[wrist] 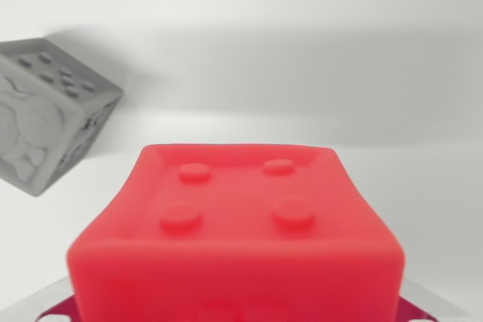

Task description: Destack cube

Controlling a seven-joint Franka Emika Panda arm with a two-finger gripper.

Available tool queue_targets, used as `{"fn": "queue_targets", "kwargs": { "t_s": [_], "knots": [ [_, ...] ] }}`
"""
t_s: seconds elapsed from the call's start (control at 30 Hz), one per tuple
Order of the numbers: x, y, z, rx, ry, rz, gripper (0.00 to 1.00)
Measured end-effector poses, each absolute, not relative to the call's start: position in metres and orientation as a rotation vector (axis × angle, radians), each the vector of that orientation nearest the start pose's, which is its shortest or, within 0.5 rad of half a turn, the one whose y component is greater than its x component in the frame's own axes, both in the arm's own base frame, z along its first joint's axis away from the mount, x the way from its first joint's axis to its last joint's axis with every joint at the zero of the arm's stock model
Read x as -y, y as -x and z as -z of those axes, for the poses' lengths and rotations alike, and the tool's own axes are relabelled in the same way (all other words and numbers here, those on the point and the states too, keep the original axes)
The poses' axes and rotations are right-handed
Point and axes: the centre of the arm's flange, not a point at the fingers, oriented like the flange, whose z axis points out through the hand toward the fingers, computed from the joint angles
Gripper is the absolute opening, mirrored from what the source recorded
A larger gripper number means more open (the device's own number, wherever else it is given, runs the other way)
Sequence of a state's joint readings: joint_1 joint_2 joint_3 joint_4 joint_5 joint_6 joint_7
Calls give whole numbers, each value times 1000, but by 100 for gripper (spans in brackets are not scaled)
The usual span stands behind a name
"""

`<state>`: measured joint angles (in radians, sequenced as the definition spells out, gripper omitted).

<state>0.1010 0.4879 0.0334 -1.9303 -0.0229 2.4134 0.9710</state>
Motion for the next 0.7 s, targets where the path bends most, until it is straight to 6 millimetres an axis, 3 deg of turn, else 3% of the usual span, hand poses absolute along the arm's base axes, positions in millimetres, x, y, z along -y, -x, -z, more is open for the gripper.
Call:
{"fn": "queue_targets", "kwargs": {
  "t_s": [0.7],
  "knots": [
    [-48,-614,-222,-979,2986,-8,0]
  ]
}}
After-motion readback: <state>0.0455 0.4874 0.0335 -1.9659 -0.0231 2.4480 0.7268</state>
